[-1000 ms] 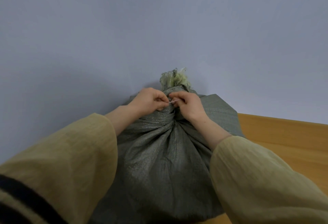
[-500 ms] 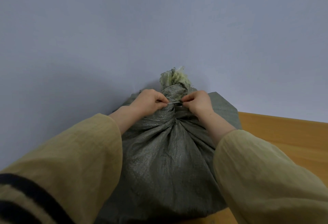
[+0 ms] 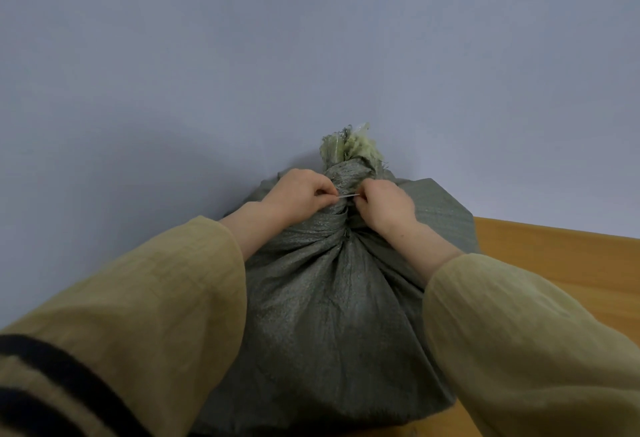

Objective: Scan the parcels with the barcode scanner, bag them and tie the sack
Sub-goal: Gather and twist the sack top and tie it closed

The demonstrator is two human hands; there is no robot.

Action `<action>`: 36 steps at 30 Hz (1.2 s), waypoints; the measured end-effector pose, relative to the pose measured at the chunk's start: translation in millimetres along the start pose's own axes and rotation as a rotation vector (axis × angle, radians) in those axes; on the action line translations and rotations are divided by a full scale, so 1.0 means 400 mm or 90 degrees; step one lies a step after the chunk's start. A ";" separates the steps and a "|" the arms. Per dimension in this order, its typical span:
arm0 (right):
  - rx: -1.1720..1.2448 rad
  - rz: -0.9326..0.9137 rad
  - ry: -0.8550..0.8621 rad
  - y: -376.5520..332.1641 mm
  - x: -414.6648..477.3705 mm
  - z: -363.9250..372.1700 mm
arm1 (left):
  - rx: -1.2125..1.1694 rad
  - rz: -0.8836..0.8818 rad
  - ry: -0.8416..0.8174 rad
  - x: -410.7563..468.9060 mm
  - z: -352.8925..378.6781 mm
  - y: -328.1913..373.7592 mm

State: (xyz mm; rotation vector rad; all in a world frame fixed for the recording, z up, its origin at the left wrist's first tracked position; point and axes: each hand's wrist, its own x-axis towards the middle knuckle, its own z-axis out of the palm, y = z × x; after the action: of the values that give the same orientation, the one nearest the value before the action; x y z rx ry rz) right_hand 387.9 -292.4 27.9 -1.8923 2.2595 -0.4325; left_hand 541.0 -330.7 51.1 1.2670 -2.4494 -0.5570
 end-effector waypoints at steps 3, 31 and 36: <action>0.153 -0.012 0.043 0.007 -0.018 -0.011 | 0.060 0.013 0.012 0.004 -0.001 0.017; 0.579 -0.003 0.003 -0.026 0.034 -0.041 | 0.357 0.410 0.087 -0.022 -0.045 -0.022; 0.465 0.058 -0.134 -0.040 0.036 0.096 | 0.226 0.112 -0.164 -0.040 0.033 -0.049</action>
State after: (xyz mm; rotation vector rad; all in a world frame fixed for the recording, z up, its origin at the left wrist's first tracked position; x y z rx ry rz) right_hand 411.8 -313.4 -2.3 -1.3740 1.7061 -0.8533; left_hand 557.4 -325.4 28.6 1.1432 -2.9400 -0.2572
